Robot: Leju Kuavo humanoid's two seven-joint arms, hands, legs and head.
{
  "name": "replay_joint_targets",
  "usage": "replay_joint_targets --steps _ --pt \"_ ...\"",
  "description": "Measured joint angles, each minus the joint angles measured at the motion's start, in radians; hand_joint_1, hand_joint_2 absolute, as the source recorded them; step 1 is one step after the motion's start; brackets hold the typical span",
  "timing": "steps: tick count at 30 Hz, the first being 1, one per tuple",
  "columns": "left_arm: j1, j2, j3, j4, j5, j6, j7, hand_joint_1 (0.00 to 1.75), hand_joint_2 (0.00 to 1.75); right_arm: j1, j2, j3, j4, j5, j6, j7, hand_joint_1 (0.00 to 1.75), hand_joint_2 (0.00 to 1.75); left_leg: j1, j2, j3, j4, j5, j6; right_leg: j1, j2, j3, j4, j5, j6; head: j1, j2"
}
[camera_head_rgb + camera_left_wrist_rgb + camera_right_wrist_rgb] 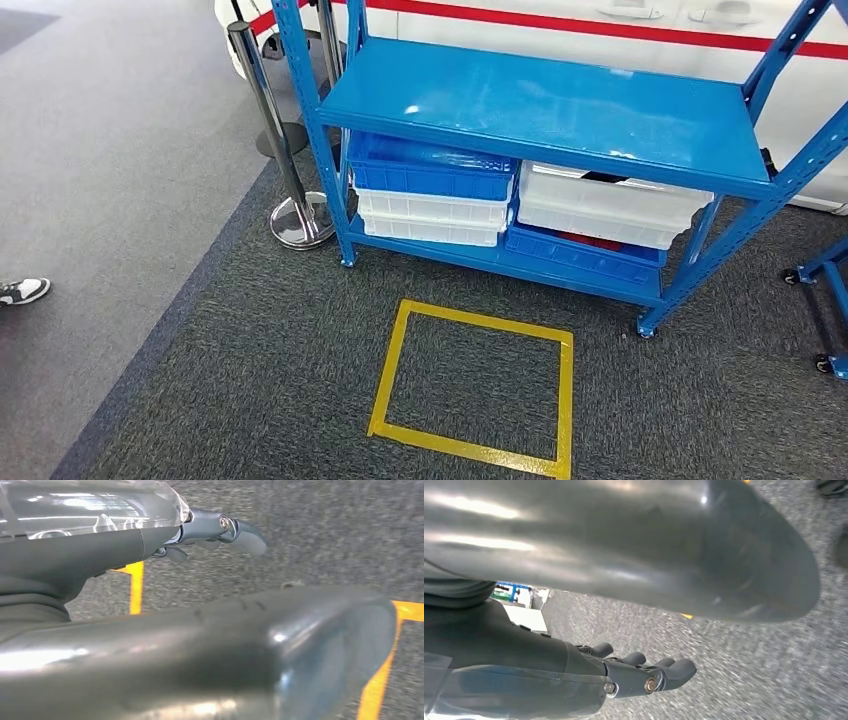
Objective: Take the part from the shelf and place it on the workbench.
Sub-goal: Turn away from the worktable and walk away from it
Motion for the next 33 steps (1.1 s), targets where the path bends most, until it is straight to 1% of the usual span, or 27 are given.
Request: replay_joint_targets --steps 1,3,4,5,6,7,9,10,11,12,15,16,17,19,20,21,22,24,25,26,27,28,29,30,31,32,33 --pt "-0.001 0.000 0.000 0.000 0.000 -0.001 0.000 0.00 0.00 0.000 0.000 -0.006 0.001 -0.012 0.004 0.001 0.00 0.00 -0.002 0.002 0.007 0.000 -0.010 -0.006 0.001 0.002 -0.003 -0.019 0.029 -0.007 0.000 0.000" --pt "-0.003 0.001 0.000 0.000 0.000 -0.001 0.001 0.00 0.00 -0.006 0.001 -0.022 0.002 -0.038 0.010 0.002 0.00 0.00 -0.004 0.006 0.013 0.004 -0.014 -0.016 0.001 0.010 0.003 -0.026 0.029 -0.020 0.001 0.000" --pt "-0.004 0.001 0.000 0.000 0.000 -0.001 0.001 0.00 0.00 -0.007 0.002 -0.030 0.002 -0.046 0.012 0.002 0.00 0.00 -0.004 0.008 0.010 0.021 -0.008 -0.021 -0.002 0.014 0.012 -0.033 0.025 -0.025 0.001 0.000" --pt "-0.005 0.001 0.000 0.000 0.000 -0.002 0.001 0.00 0.00 -0.007 0.002 -0.036 0.002 -0.050 0.013 0.002 0.00 0.00 -0.002 0.010 -0.007 0.056 -0.003 -0.027 -0.004 0.017 0.025 -0.040 0.020 -0.030 0.001 0.000" --pt "-0.006 0.002 0.000 0.000 0.000 -0.002 0.001 0.00 0.00 -0.007 0.003 -0.041 0.002 -0.051 0.012 0.002 0.00 0.00 0.001 0.011 -0.036 0.109 -0.006 -0.034 -0.007 0.021 0.040 -0.047 0.014 -0.034 0.001 0.000" --pt "-0.007 0.001 -0.001 0.000 0.000 -0.002 0.000 0.00 0.00 -0.006 0.004 -0.045 0.002 -0.052 0.012 0.002 0.00 0.00 0.005 0.012 -0.076 0.171 -0.020 -0.041 -0.008 0.024 0.054 -0.053 0.008 -0.037 0.000 0.000" --pt "-0.008 0.001 -0.001 0.000 0.000 -0.002 0.000 0.00 0.00 -0.007 0.004 -0.050 0.002 -0.050 0.011 0.003 0.00 0.00 0.013 0.012 -0.155 0.273 -0.076 -0.052 -0.009 0.034 0.079 -0.060 -0.009 -0.038 0.000 0.000" --pt "-0.007 0.001 -0.001 0.000 0.000 -0.002 0.001 0.00 0.00 -0.008 0.004 -0.051 0.002 -0.046 0.008 0.004 0.00 0.00 0.017 0.012 -0.182 0.290 -0.098 -0.055 -0.010 0.040 0.094 -0.061 -0.019 -0.037 0.000 0.000" --pt "-0.006 0.001 -0.001 0.000 0.000 -0.002 0.001 0.00 0.00 -0.008 0.004 -0.051 0.002 -0.039 0.005 0.006 0.00 0.00 0.019 0.012 -0.197 0.279 -0.101 -0.057 -0.011 0.045 0.110 -0.061 -0.030 -0.036 0.000 0.000" --pt "-0.006 0.001 -0.001 0.000 0.000 -0.001 0.002 0.00 0.00 -0.008 0.004 -0.051 0.002 -0.032 0.000 0.010 0.00 0.00 0.020 0.012 -0.200 0.241 -0.077 -0.056 -0.012 0.048 0.127 -0.062 -0.042 -0.034 0.000 0.000" --pt "-0.002 0.002 -0.001 0.000 0.001 0.001 0.003 0.00 0.00 -0.005 0.006 -0.051 0.003 -0.015 -0.008 0.017 0.00 0.00 0.016 0.011 -0.193 0.078 0.081 -0.042 -0.011 0.054 0.168 -0.061 -0.078 -0.022 0.001 0.000" --pt "-0.001 0.002 -0.001 0.000 0.001 0.002 0.003 0.00 0.00 -0.006 0.007 -0.050 0.004 -0.011 -0.009 0.019 0.00 0.00 0.013 0.011 -0.191 0.050 0.112 -0.035 -0.010 0.056 0.176 -0.063 -0.088 -0.016 0.001 0.000" --pt "-0.001 0.002 -0.001 0.000 0.002 0.002 0.004 0.00 0.00 -0.007 0.008 -0.050 0.004 -0.009 -0.010 0.020 0.00 0.00 0.010 0.011 -0.189 0.038 0.122 -0.027 -0.009 0.057 0.183 -0.062 -0.092 -0.008 0.001 0.000" --pt "-0.003 0.000 -0.001 0.000 0.002 0.003 0.003 0.00 0.00 -0.010 0.009 -0.048 0.004 -0.006 -0.013 0.023 0.00 0.00 0.009 0.012 -0.167 0.027 0.118 -0.011 -0.009 0.052 0.196 -0.055 -0.091 0.006 0.001 0.000" --pt "-0.004 -0.001 -0.001 0.000 0.002 0.003 0.003 0.00 0.00 -0.011 0.009 -0.047 0.004 -0.005 -0.013 0.024 0.00 0.00 0.010 0.012 -0.155 0.019 0.117 -0.002 -0.009 0.042 0.191 -0.032 -0.089 0.011 0.001 0.000" --pt "-0.006 -0.001 -0.001 0.000 0.002 0.003 0.003 0.00 0.00 -0.014 0.009 -0.047 0.003 -0.005 -0.014 0.025 0.00 0.00 0.011 0.013 -0.142 0.013 0.113 0.005 -0.009 0.031 0.174 0.005 -0.096 0.013 0.001 0.000" --pt "-0.006 0.000 -0.001 0.000 0.002 0.003 0.003 0.00 0.00 -0.016 0.009 -0.047 0.003 -0.004 -0.014 0.025 0.00 0.00 0.011 0.015 -0.134 0.009 0.109 0.010 -0.009 0.020 0.142 0.058 -0.112 0.014 0.001 0.000" --pt "-0.006 0.000 -0.001 0.000 0.002 0.004 0.003 0.00 0.00 -0.019 0.010 -0.046 0.003 -0.003 -0.014 0.026 0.00 0.00 0.007 0.017 -0.120 0.008 0.094 0.018 -0.009 0.011 0.057 0.173 -0.166 0.017 0.001 0.000" --pt "-0.005 0.000 -0.001 0.000 0.002 0.004 0.003 0.00 0.00 -0.019 0.010 -0.046 0.004 -0.002 -0.014 0.026 0.00 0.00 0.005 0.018 -0.111 0.008 0.086 0.019 -0.009 0.011 0.023 0.206 -0.187 0.018 0.001 0.000" --pt "-0.005 0.000 -0.001 0.000 0.002 0.004 0.003 0.00 0.00 -0.019 0.010 -0.046 0.004 -0.001 -0.014 0.027 0.00 0.00 0.004 0.018 -0.100 0.008 0.076 0.020 -0.009 0.011 0.002 0.211 -0.191 0.017 0.001 0.000" --pt "-0.004 -0.001 -0.001 0.000 0.002 0.004 0.002 0.00 0.00 -0.017 0.010 -0.046 0.004 0.000 -0.014 0.027 0.00 0.00 0.003 0.017 -0.086 0.008 0.066 0.020 -0.007 0.010 -0.003 0.182 -0.169 0.014 0.001 0.000" --pt "-0.003 -0.001 -0.001 0.000 0.002 0.004 0.002 0.00 0.00 -0.016 0.010 -0.046 0.004 0.001 -0.014 0.028 0.00 0.00 0.002 0.017 -0.072 0.007 0.056 0.018 -0.005 0.009 0.002 0.130 -0.125 0.009 0.001 0.000" --pt "-0.003 -0.002 -0.001 0.000 0.002 0.004 0.002 0.00 0.00 -0.014 0.009 -0.046 0.004 0.002 -0.014 0.028 0.00 0.00 0.001 0.017 -0.059 0.008 0.045 0.015 0.000 0.005 0.009 0.067 -0.067 0.001 0.001 0.000" --pt "-0.003 -0.003 -0.001 0.000 0.003 0.004 0.002 0.00 0.00 -0.012 0.009 -0.046 0.004 0.003 -0.014 0.028 0.00 0.00 -0.001 0.018 -0.048 0.009 0.034 0.011 0.005 0.001 0.016 0.016 -0.028 -0.006 0.002 0.000" --pt "-0.003 -0.004 -0.001 0.000 0.003 0.004 0.002 0.00 0.00 -0.010 0.008 -0.045 0.004 0.004 -0.014 0.029 0.00 0.00 -0.003 0.019 -0.042 0.010 0.023 0.006 0.009 -0.001 0.020 -0.017 0.001 -0.011 0.002 0.000" --pt "-0.004 -0.004 -0.001 0.000 0.003 0.004 0.001 0.00 0.00 -0.010 0.008 -0.045 0.004 0.004 -0.014 0.029 0.00 0.00 -0.004 0.019 -0.037 0.014 0.016 0.000 0.010 -0.002 0.022 -0.032 0.013 -0.015 0.002 0.000" --pt "-0.005 -0.004 -0.001 0.000 0.003 0.004 0.001 0.00 0.00 -0.011 0.008 -0.045 0.004 0.004 -0.014 0.029 0.00 0.00 -0.006 0.020 -0.031 0.016 0.012 -0.005 0.009 0.000 0.026 -0.033 0.007 -0.018 0.001 0.000"
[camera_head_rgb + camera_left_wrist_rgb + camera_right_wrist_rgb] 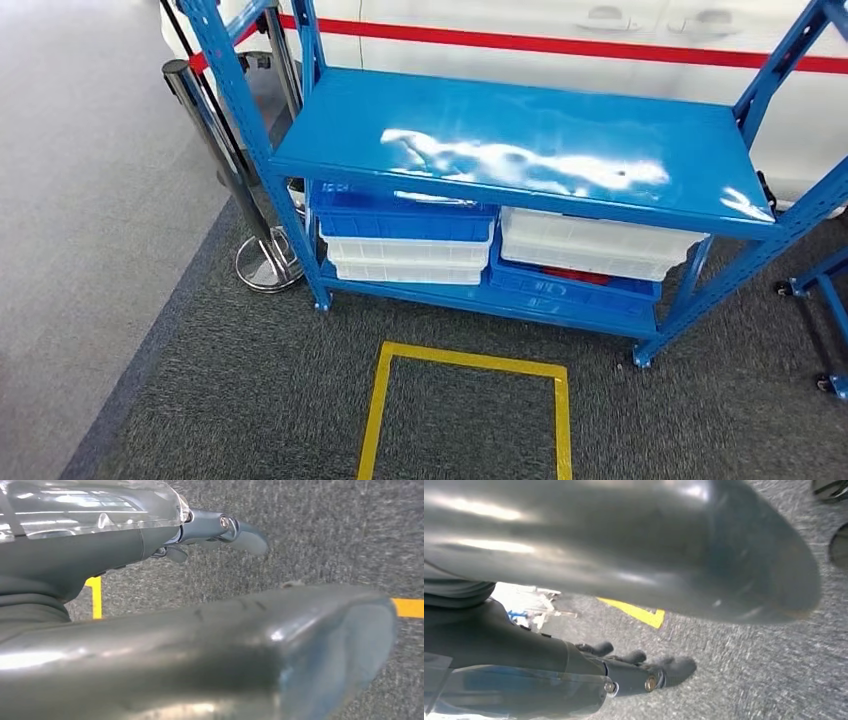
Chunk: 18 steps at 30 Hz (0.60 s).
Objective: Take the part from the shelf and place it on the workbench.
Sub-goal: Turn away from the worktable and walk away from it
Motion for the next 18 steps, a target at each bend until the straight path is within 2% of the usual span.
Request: replay_joint_targets --steps 2,3,4,6,7,8,9,10,11,13,14,17,18 --pt "-0.001 0.001 0.000 0.000 0.000 -0.001 -0.001 0.00 0.00 -0.001 0.001 0.000 0.000 0.000 0.000 0.001 0.00 0.00 0.001 0.001 0.000 0.022 -0.005 -0.010 -0.006 0.003 0.017 -0.010 0.003 -0.007 0.000 0.000" --pt "-0.001 0.001 0.000 0.000 0.000 -0.002 -0.001 0.00 0.00 -0.001 0.002 0.000 0.000 0.000 0.000 0.001 0.00 0.00 0.002 0.000 -0.013 0.052 -0.012 -0.015 -0.008 0.003 0.028 -0.015 0.000 -0.012 0.000 0.000" --pt "-0.002 0.001 0.000 0.000 0.000 -0.002 -0.002 0.00 0.00 -0.001 0.002 0.000 0.000 0.000 -0.001 0.001 0.00 0.00 0.006 0.000 -0.039 0.099 -0.027 -0.022 -0.010 0.004 0.038 -0.020 -0.004 -0.016 0.000 0.000" --pt "-0.001 0.001 0.000 0.000 0.000 -0.003 -0.002 0.00 0.00 -0.002 0.002 0.000 0.000 0.002 -0.002 0.000 0.00 0.00 0.015 0.000 -0.113 0.213 -0.073 -0.035 -0.010 0.006 0.052 -0.024 -0.015 -0.020 0.000 0.000" --pt "0.000 0.002 0.000 0.000 0.001 -0.003 -0.002 0.00 0.00 -0.002 0.002 0.000 0.000 0.003 -0.002 0.000 0.00 0.00 0.020 0.000 -0.147 0.253 -0.092 -0.040 -0.011 0.008 0.060 -0.024 -0.022 -0.020 0.000 0.000" --pt "0.000 0.002 0.000 0.000 0.001 -0.003 -0.002 0.00 0.00 -0.001 0.002 0.000 0.000 0.003 -0.003 -0.001 0.00 0.00 0.024 0.000 -0.168 0.264 -0.096 -0.044 -0.012 0.011 0.070 -0.024 -0.031 -0.018 0.000 0.000" --pt "0.002 0.002 0.000 0.000 0.001 -0.003 -0.002 0.00 0.00 -0.001 0.002 0.000 0.000 0.004 -0.002 -0.002 0.00 0.00 0.027 0.000 -0.174 0.243 -0.079 -0.047 -0.014 0.013 0.082 -0.024 -0.039 -0.016 0.000 0.000" --pt "0.003 0.002 0.000 0.000 0.001 -0.003 -0.002 0.00 0.00 -0.001 0.003 0.000 0.000 0.005 -0.002 -0.003 0.00 0.00 0.029 0.000 -0.167 0.194 -0.041 -0.049 -0.015 0.015 0.095 -0.024 -0.048 -0.012 0.000 0.000" --pt "0.004 0.002 0.000 0.000 0.002 -0.003 -0.002 0.00 0.00 0.001 0.003 0.000 0.000 0.007 -0.002 -0.003 0.00 0.00 0.030 -0.001 -0.154 0.130 0.014 -0.048 -0.017 0.017 0.106 -0.024 -0.057 -0.008 0.000 0.000" --pt "0.007 0.004 0.000 0.000 0.002 -0.003 0.001 0.00 0.00 0.000 0.004 0.000 0.000 0.010 -0.003 -0.003 0.00 0.00 0.026 -0.004 -0.135 0.043 0.081 -0.039 -0.019 0.020 0.122 -0.023 -0.072 0.004 0.000 0.000" --pt "0.008 0.004 0.000 0.000 0.002 -0.003 0.002 0.00 0.00 0.000 0.004 0.000 0.000 0.011 -0.003 -0.003 0.00 0.00 0.023 -0.005 -0.131 0.028 0.094 -0.032 -0.019 0.021 0.126 -0.024 -0.078 0.011 0.000 0.000" --pt "0.006 0.004 0.000 0.000 0.002 -0.002 0.006 0.00 0.00 -0.005 0.004 0.000 0.000 0.013 -0.004 -0.001 0.00 0.00 0.021 -0.005 -0.121 0.019 0.092 -0.010 -0.019 0.019 0.135 -0.027 -0.092 0.031 0.000 0.000" --pt "0.006 0.004 0.000 0.000 0.002 -0.001 0.007 0.00 0.00 -0.007 0.004 0.000 0.000 0.013 -0.004 0.000 0.00 0.00 0.023 -0.004 -0.117 0.013 0.092 -0.003 -0.019 0.016 0.130 -0.011 -0.104 0.035 0.000 0.000"
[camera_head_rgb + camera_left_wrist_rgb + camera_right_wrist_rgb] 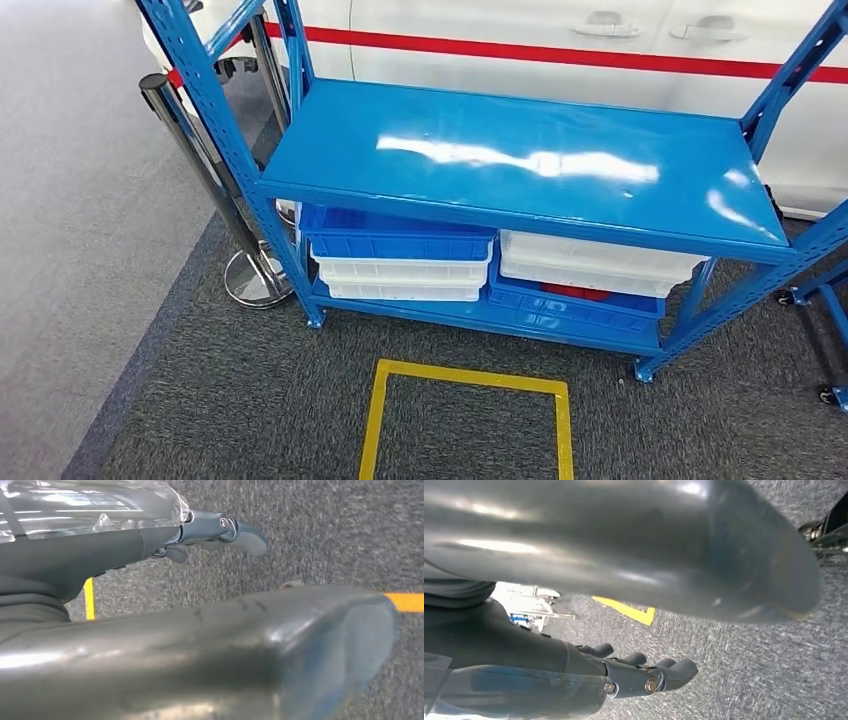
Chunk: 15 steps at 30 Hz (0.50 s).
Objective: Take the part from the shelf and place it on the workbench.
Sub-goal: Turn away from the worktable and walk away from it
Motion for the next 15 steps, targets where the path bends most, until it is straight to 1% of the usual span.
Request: replay_joint_targets --steps 1,2,3,4,5,6,7,8,9,10,11,12,14,15 --pt "-0.001 0.000 0.000 0.000 0.000 0.001 0.002 0.00 0.00 -0.002 0.000 0.000 0.000 0.000 0.000 0.002 0.00 0.00 0.002 0.001 0.004 -0.006 0.000 0.006 0.000 -0.003 -0.018 0.037 -0.020 0.002 0.000 0.000" --pt "-0.002 0.000 0.000 0.000 0.000 0.001 0.006 0.00 0.00 -0.002 0.000 0.000 0.000 0.000 -0.001 0.004 0.00 0.00 0.001 0.001 0.007 -0.008 -0.002 0.011 0.000 -0.006 -0.050 0.094 -0.047 0.003 0.000 0.000" --pt "-0.003 0.000 0.000 0.000 0.000 0.002 0.009 0.00 0.00 -0.002 0.001 0.000 0.000 -0.001 -0.001 0.006 0.00 0.00 -0.001 0.002 0.008 -0.009 -0.005 0.016 0.000 -0.007 -0.090 0.161 -0.072 0.004 0.000 0.000" --pt "-0.004 0.001 0.000 0.000 0.000 0.002 0.014 0.00 0.00 -0.002 0.001 0.000 0.000 -0.001 -0.001 0.007 0.00 0.00 -0.002 0.002 0.011 -0.009 -0.008 0.019 0.001 -0.007 -0.128 0.219 -0.087 0.004 0.000 0.000" --pt "-0.003 0.001 0.000 0.000 -0.001 0.002 0.017 0.00 0.00 -0.002 0.002 0.000 0.000 -0.001 -0.002 0.008 0.00 0.00 -0.004 0.002 0.014 -0.009 -0.012 0.020 0.000 -0.008 -0.153 0.250 -0.083 0.004 0.000 0.000" --pt "-0.003 0.001 0.000 0.000 -0.001 0.002 0.020 0.00 0.00 -0.001 0.002 0.000 0.000 -0.002 -0.002 0.009 0.00 0.00 -0.005 0.001 0.020 -0.009 -0.016 0.021 0.000 -0.008 -0.160 0.243 -0.058 0.003 0.000 0.000" --pt "-0.003 0.000 0.000 0.000 -0.001 0.002 0.023 0.00 0.00 -0.001 0.001 0.000 0.000 -0.002 -0.002 0.009 0.00 0.00 -0.006 0.000 0.027 -0.009 -0.020 0.019 0.001 -0.008 -0.150 0.201 -0.017 0.000 0.000 0.000" --pt "-0.003 0.000 -0.001 0.000 -0.001 0.002 0.025 0.00 0.00 -0.001 0.001 0.000 0.000 -0.002 -0.002 0.009 0.00 0.00 -0.006 0.000 0.033 -0.009 -0.025 0.017 0.002 -0.010 -0.129 0.136 0.028 -0.004 0.000 0.000" --pt "-0.003 0.000 -0.001 0.000 0.000 0.002 0.026 0.00 0.00 -0.001 0.001 -0.001 0.000 -0.002 -0.002 0.009 0.00 0.00 -0.008 0.000 0.038 -0.007 -0.030 0.013 0.005 -0.012 -0.108 0.076 0.060 -0.009 0.000 0.000" --pt "-0.004 -0.001 -0.001 0.000 0.000 0.002 0.026 0.00 0.00 -0.002 0.001 0.000 0.000 -0.001 -0.002 0.009 0.00 0.00 -0.010 0.000 0.040 -0.006 -0.034 0.007 0.007 -0.014 -0.092 0.031 0.079 -0.013 0.000 0.000" --pt "-0.005 -0.001 0.000 0.000 0.001 0.000 0.026 0.00 0.00 -0.003 0.001 0.000 0.000 -0.001 -0.002 0.008 0.00 0.00 -0.011 0.001 0.040 -0.006 -0.037 0.002 0.010 -0.014 -0.086 0.007 0.083 -0.018 0.000 0.000" --pt "-0.006 -0.001 0.000 0.000 0.002 -0.002 0.025 0.00 0.00 -0.005 0.001 0.000 0.000 -0.001 -0.001 0.008 0.00 0.00 -0.012 0.001 0.041 -0.007 -0.038 -0.004 0.013 -0.014 -0.084 0.001 0.080 -0.021 0.000 0.000" --pt "-0.007 0.000 0.000 0.000 0.002 -0.005 0.021 0.00 0.00 -0.006 0.002 -0.001 0.000 0.000 0.000 0.006 0.00 0.00 -0.012 0.002 0.044 -0.008 -0.041 -0.015 0.010 -0.012 -0.079 -0.010 0.081 -0.031 0.000 0.000" --pt "-0.007 0.001 0.000 0.000 0.002 -0.006 0.019 0.00 0.00 -0.005 0.002 -0.001 0.000 0.000 0.001 0.006 0.00 0.00 -0.012 0.002 0.042 0.004 -0.050 -0.021 0.007 -0.012 -0.073 -0.016 0.082 -0.036 0.000 0.000"
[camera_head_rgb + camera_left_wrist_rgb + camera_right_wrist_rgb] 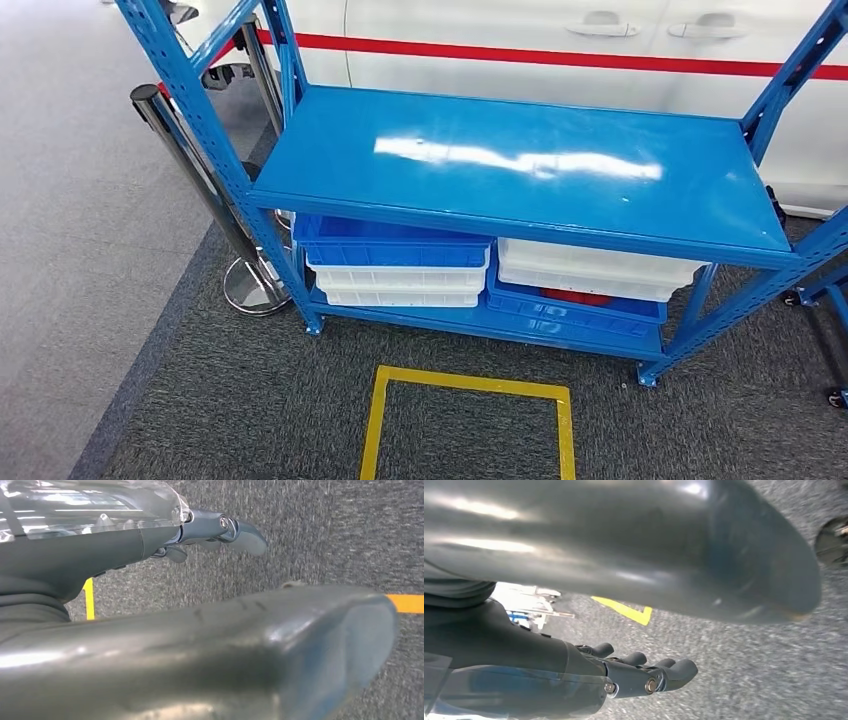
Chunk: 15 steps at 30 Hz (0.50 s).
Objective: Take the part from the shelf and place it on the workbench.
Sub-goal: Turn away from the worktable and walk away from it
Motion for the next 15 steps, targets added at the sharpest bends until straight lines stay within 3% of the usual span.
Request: replay_joint_targets --steps 2,4,5,6,7,9,10,13,15 --pt "0.000 0.001 0.000 0.000 0.000 -0.001 -0.004 0.00 0.00 0.001 0.000 0.000 0.000 0.000 0.000 -0.001 0.00 0.00 0.004 0.000 -0.038 0.083 -0.043 -0.012 -0.004 -0.002 0.010 -0.008 -0.001 -0.010 0.000 0.000" --pt "0.002 0.002 0.000 0.000 0.000 -0.001 -0.006 0.00 0.00 0.001 -0.001 0.000 0.000 0.001 0.000 -0.002 0.00 0.87 0.009 0.000 -0.109 0.216 -0.093 -0.021 -0.003 -0.002 0.014 -0.009 -0.006 -0.015 0.000 0.000" --pt "0.002 0.002 0.000 0.000 0.000 -0.001 -0.007 0.00 0.00 0.001 -0.001 0.000 0.000 0.001 0.001 -0.002 0.00 1.31 0.011 0.000 -0.134 0.259 -0.101 -0.023 -0.002 -0.001 0.017 -0.009 -0.009 -0.016 0.000 0.000" --pt "0.003 0.002 0.000 0.000 0.000 -0.001 -0.007 0.00 0.00 0.001 -0.001 0.000 0.000 0.001 0.001 -0.002 0.00 1.75 0.012 0.000 -0.142 0.264 -0.087 -0.024 -0.002 0.001 0.023 -0.009 -0.013 -0.015 0.000 0.000" --pt "0.004 0.002 0.000 0.000 0.000 -0.001 -0.007 0.00 0.00 0.001 -0.001 0.000 0.000 0.001 0.002 -0.002 0.00 1.75 0.013 0.000 -0.130 0.229 -0.055 -0.023 -0.002 0.002 0.030 -0.009 -0.017 -0.013 0.000 0.000" --pt "0.005 0.005 0.000 0.000 0.000 -0.001 -0.007 0.00 0.00 0.002 -0.001 0.000 0.000 0.000 0.002 -0.001 0.00 1.75 0.010 -0.001 -0.072 0.097 0.020 -0.012 -0.001 0.003 0.045 -0.009 -0.028 -0.008 0.000 0.000" --pt "0.005 0.006 0.000 0.000 -0.001 -0.001 -0.006 0.00 0.00 0.002 0.000 0.000 0.000 -0.001 0.002 0.000 0.00 1.75 0.008 -0.001 -0.046 0.040 0.040 -0.004 0.000 0.003 0.050 -0.008 -0.032 -0.003 0.000 0.000" --pt "0.005 0.010 0.000 0.000 -0.003 0.003 0.004 0.00 0.00 0.001 0.000 0.000 0.000 -0.003 -0.001 0.002 0.00 1.75 0.001 -0.002 -0.025 -0.013 0.041 0.012 0.002 0.003 0.052 -0.012 -0.036 0.012 0.000 0.000" --pt "0.005 0.010 -0.001 0.000 -0.004 0.008 0.013 0.00 0.00 -0.001 -0.001 -0.001 0.000 -0.004 -0.004 0.003 0.00 1.75 0.007 0.000 -0.014 -0.029 0.043 0.023 0.002 0.002 0.056 -0.008 -0.045 0.022 0.000 0.000"
